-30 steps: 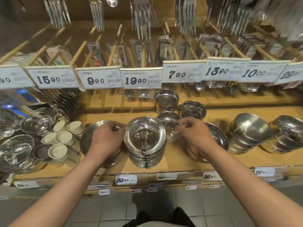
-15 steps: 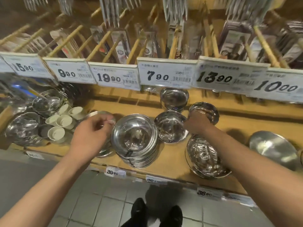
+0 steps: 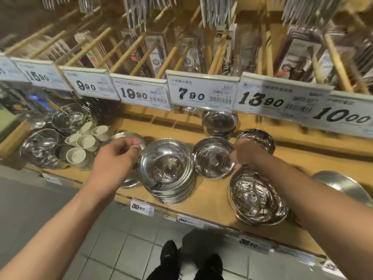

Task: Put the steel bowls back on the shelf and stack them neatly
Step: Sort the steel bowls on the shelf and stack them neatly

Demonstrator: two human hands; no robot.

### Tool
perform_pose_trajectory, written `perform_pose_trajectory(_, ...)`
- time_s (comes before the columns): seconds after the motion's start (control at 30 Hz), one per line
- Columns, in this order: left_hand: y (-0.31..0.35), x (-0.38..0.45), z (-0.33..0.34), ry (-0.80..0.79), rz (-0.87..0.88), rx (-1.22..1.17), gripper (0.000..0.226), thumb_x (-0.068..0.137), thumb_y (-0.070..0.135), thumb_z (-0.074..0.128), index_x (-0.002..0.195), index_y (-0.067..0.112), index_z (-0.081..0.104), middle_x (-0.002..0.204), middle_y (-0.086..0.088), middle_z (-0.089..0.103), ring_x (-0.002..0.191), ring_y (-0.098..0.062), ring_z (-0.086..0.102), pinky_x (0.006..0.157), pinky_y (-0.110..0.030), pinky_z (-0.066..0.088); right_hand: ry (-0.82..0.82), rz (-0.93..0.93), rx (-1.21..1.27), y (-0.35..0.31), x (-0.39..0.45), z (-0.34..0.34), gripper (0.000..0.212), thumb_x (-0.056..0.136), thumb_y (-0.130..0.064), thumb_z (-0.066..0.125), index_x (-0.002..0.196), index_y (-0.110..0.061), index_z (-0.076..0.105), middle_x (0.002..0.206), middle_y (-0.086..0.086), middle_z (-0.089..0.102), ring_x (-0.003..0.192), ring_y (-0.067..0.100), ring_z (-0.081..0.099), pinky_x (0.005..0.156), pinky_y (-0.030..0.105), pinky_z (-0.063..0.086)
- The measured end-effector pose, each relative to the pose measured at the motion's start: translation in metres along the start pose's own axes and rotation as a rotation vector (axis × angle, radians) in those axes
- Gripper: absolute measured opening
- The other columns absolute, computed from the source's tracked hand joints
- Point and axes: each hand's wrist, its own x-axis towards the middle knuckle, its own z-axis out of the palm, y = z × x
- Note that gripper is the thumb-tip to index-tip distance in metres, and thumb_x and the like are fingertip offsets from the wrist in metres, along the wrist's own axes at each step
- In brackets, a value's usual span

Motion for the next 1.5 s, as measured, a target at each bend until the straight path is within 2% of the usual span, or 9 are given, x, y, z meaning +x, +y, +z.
perform_pose_trajectory(0.23,0.01,0.002,0.01,-0.042,0.04,-0.013,0.013,0.099,0.018,0.062,0.099,0.024,0.073,0.103,0.003,0.073,0.099,-0.02,0.069,0.089,-0.039,0.059,0.088,0.008,0.099,0.008,-0.016,-0.019,0.026,0.095,-0.023,0.061,0.073,-0.01,0.059,0.07,0.0,0.064,0.065,0.011,0.062,0.055,0.023,0.042)
perform_pose_trajectory(0.37,0.015,0.0,0.015,-0.071,0.069,-0.038,0.014,0.099,0.017,0.062,0.099,0.028,0.072,0.098,0.008,0.071,0.089,-0.01,0.068,0.069,-0.021,0.053,0.121,0.004,0.184,0.009,-0.035,-0.032,0.023,0.091,-0.022,0.062,0.083,-0.003,0.072,0.077,0.007,0.075,0.074,0.02,0.07,0.058,0.024,0.047)
perform_pose_trajectory(0.53,0.029,-0.008,0.02,-0.13,0.107,-0.091,0.016,0.098,0.014,0.062,0.098,0.026,0.071,0.09,0.008,0.071,0.081,-0.008,0.067,0.077,-0.028,0.056,0.107,0.033,0.309,0.017,-0.06,-0.047,0.024,0.099,-0.023,0.061,0.084,-0.006,0.069,0.081,0.006,0.071,0.081,0.023,0.065,0.081,0.032,0.053)
perform_pose_trajectory(0.73,0.053,-0.026,0.042,-0.262,0.167,-0.09,0.017,0.1,0.012,0.058,0.097,0.024,0.069,0.088,0.0,0.068,0.075,-0.009,0.065,0.075,-0.034,0.061,0.063,0.042,0.381,0.038,-0.113,-0.072,0.029,0.097,-0.015,0.06,0.069,-0.01,0.061,0.065,0.003,0.057,0.051,0.01,0.054,0.055,0.023,0.047)
perform_pose_trajectory(0.9,0.064,-0.046,0.071,-0.502,0.177,-0.002,0.014,0.1,0.016,0.059,0.091,0.015,0.069,0.097,-0.003,0.068,0.089,-0.017,0.064,0.074,-0.022,0.058,0.044,-0.064,0.203,0.063,-0.158,-0.081,0.033,0.101,-0.024,0.055,0.068,-0.018,0.06,0.044,-0.018,0.056,0.04,-0.005,0.048,0.06,0.021,0.042)
perform_pose_trajectory(1.07,0.066,-0.055,0.095,-0.79,0.045,-0.008,0.029,0.098,0.039,0.064,0.103,0.013,0.076,0.103,-0.004,0.079,0.096,-0.02,0.076,0.084,-0.032,0.063,0.011,-0.138,0.278,0.068,-0.191,-0.073,0.021,0.1,-0.022,0.06,0.109,-0.028,0.077,0.088,-0.024,0.076,0.066,-0.007,0.063,0.074,0.01,0.043)
perform_pose_trajectory(1.2,0.065,-0.058,0.104,-0.91,0.068,0.163,0.028,0.096,0.036,0.066,0.101,0.01,0.075,0.094,-0.004,0.08,0.087,-0.015,0.076,0.075,-0.025,0.062,0.017,-0.11,0.224,0.069,-0.202,-0.066,0.023,0.099,-0.024,0.06,0.111,-0.04,0.072,0.065,-0.042,0.063,0.051,-0.023,0.052,0.063,0.013,0.033)
perform_pose_trajectory(1.37,0.059,-0.062,0.113,-0.838,0.06,0.212,0.021,0.092,0.013,0.066,0.094,-0.007,0.071,0.085,-0.02,0.076,0.076,-0.022,0.073,0.072,-0.031,0.064,0.112,0.035,0.682,0.073,-0.201,-0.048,0.021,0.097,-0.017,0.066,0.113,-0.031,0.069,0.091,-0.004,0.078,0.068,0.006,0.069,0.071,0.024,0.062)
perform_pose_trajectory(1.5,0.051,-0.062,0.124,-0.708,-0.054,0.114,0.018,0.093,0.016,0.067,0.094,-0.002,0.069,0.087,-0.026,0.076,0.077,-0.029,0.075,0.077,-0.036,0.064,0.111,0.161,1.059,0.074,-0.196,-0.024,0.025,0.093,-0.01,0.07,0.117,-0.009,0.062,0.106,0.016,0.073,0.083,0.021,0.07,0.069,0.03,0.064)
